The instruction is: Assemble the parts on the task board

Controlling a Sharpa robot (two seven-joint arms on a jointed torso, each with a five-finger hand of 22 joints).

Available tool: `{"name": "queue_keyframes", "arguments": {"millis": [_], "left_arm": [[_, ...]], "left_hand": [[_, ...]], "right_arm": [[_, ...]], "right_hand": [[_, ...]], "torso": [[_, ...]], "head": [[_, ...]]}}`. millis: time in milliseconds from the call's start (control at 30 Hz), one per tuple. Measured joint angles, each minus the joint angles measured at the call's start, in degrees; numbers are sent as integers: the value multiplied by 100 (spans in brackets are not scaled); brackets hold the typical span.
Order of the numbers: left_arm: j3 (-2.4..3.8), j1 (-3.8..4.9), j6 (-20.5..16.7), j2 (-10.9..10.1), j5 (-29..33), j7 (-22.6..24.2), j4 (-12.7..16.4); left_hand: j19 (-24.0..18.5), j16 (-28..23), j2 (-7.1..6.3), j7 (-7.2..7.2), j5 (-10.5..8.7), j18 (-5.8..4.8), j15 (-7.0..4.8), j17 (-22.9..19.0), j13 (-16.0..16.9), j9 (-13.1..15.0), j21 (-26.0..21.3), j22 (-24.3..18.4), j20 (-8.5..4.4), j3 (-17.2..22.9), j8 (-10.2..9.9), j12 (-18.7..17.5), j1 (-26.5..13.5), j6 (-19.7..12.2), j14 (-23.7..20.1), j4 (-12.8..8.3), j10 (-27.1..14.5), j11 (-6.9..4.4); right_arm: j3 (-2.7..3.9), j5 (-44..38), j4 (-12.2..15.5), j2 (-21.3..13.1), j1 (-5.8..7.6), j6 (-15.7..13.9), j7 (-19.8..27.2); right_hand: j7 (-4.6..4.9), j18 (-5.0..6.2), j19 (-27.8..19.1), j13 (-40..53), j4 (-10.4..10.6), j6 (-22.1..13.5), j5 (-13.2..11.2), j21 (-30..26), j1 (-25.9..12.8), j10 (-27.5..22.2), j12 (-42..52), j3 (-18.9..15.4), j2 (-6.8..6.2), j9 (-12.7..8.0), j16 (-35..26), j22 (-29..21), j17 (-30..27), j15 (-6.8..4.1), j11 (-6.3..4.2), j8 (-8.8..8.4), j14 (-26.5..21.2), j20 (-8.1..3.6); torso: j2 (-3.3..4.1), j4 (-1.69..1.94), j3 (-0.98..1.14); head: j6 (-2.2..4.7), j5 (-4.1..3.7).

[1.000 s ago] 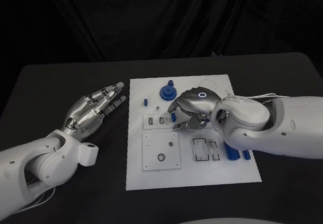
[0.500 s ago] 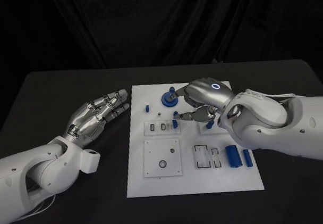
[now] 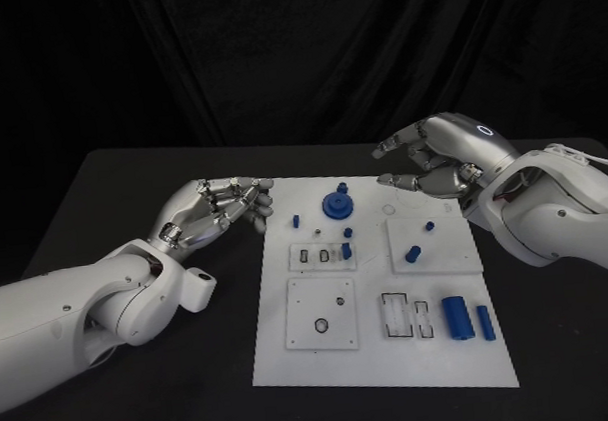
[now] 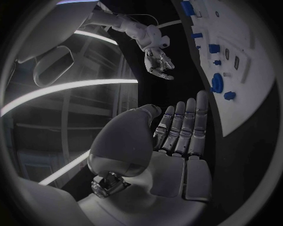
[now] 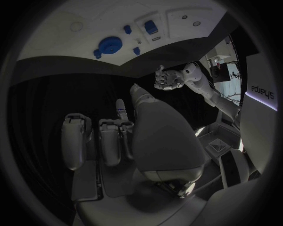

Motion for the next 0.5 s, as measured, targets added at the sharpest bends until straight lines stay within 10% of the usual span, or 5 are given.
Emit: {"name": "queue_keyframes", "arguments": {"millis": [67, 233, 333, 400, 500], "left_arm": [[3, 80, -165, 93, -348, -44, -51], [-8, 255, -591, 386, -1308, -353, -263], [-5, 316, -738, 539, -1780, -614, -375], [-3, 344, -812, 645, -2137, -850, -475], [-8, 352, -867, 827, -2626, -1194, -678]], "left_hand": [[-338, 842, -65, 2, -188, 14, -223, 369, 597, 4, 335, 155, -94, 17, 89, 817, 15, 145, 361, 174, 89, -164], [599, 2503, -170, 11, -480, 412, -603, 1306, 2010, 34, 369, 66, -110, 44, 311, 2394, -92, 531, 903, 245, 204, -508], [966, 3379, -121, -61, -809, 412, -696, 2452, 3795, 16, 942, 462, -202, -1, 343, 3351, -496, 603, 1568, 264, 1577, -610], [1462, 4019, -118, -91, -943, 404, -753, 3908, 4997, -4, 1886, 1493, -246, -151, 356, 3874, -806, 657, 2507, 260, 2608, -656], [3353, 4784, -60, -146, -1532, -102, -804, 6172, 6204, 9, 3389, 3917, -319, -761, 422, 4703, -1722, 825, 4349, 249, 4493, -720]], "right_arm": [[-33, 84, -51, -40, 11, -16, 55], [-66, 239, -192, -106, 38, -4, 181], [-78, 293, -267, -132, 42, 22, 219], [-83, 324, -322, -133, 42, 61, 235], [-83, 357, -410, -125, 42, 136, 244]], "right_hand": [[-7, 0, 0, 0, 0, 21, 6, 0, 26, 0, 0, 0, 3, -3, 0, 0, 0, 0, 0, 5, 0, 0], [4, 0, 0, 3, 8, 75, 29, 0, 72, 0, 0, 39, 50, -9, 0, 0, 0, 0, 0, 26, 0, 0], [23, 0, 0, 5, 17, 158, 64, 0, 72, 0, 0, 47, 50, -14, 0, 0, 0, 0, 0, 43, 0, 0], [28, 0, 0, 4, 24, 181, 69, 0, 72, 0, 0, 54, 49, -14, 0, 0, 0, 0, 0, 60, 0, 0], [26, 0, 0, 4, 24, 251, 69, 0, 94, -2, 0, 54, 72, -14, 0, 0, 0, 0, 2, 83, 0, 0]], "torso": [[-24, 0, 6], [-115, -19, 37], [-175, -37, 65], [-211, -49, 83], [-263, -51, 108]], "head": [[25, 31], [42, 122], [49, 175], [53, 216], [63, 237]]}}
